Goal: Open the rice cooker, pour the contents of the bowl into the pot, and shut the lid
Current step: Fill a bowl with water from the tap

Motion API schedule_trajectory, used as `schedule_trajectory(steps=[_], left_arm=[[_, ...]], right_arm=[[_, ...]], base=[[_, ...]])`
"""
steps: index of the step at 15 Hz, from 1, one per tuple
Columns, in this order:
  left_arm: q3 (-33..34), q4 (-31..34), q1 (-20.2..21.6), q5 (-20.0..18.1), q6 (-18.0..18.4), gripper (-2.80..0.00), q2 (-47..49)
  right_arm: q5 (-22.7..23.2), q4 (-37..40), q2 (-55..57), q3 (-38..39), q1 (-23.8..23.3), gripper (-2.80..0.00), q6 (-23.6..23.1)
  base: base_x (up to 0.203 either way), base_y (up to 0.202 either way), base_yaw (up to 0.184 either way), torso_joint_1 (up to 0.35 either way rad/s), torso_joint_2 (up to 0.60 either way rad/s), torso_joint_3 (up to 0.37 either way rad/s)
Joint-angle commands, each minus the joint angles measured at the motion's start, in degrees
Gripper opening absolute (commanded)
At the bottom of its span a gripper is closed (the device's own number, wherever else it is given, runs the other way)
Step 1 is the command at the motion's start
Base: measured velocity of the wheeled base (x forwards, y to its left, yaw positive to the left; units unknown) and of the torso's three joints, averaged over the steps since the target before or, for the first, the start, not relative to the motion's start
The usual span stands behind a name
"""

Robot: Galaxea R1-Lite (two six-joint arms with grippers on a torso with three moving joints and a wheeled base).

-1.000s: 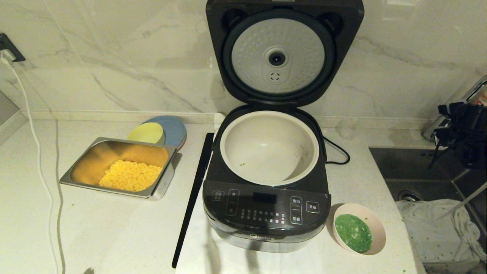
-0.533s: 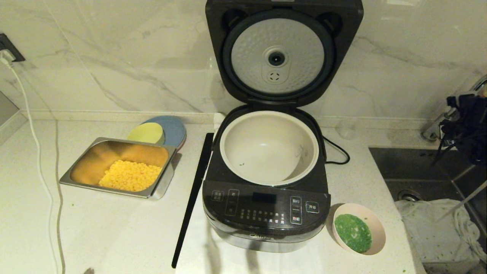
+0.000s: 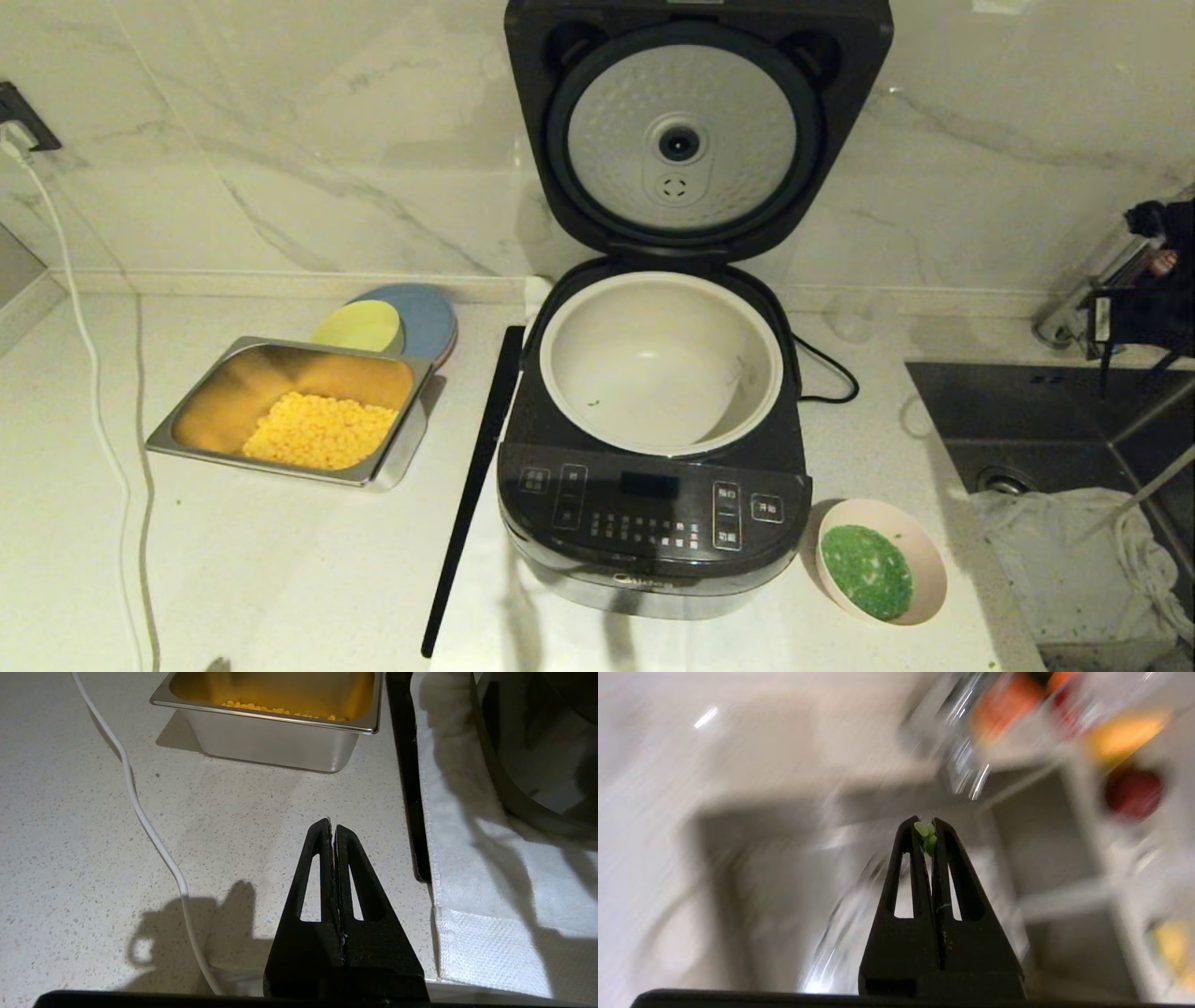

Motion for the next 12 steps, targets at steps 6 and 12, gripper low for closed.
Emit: schedule_trajectory(steps=[6, 12], left_arm=[[0.5, 0.0, 0.0, 0.0, -0.1, -2.80, -0.1], [0.5, 0.0, 0.0, 0.0, 0.0, -2.80, -0.1]], right_arm=[[15.6, 38.2, -25.8, 14.0, 8.1, -2.80, 8.1], [16.2, 35.2, -24.7, 26.2, 18.8, -2.80, 18.7]], base=[[0.000, 0.000, 0.000, 0.000, 0.00, 0.000], [0.000, 0.000, 0.000, 0.000, 0.00, 0.000]])
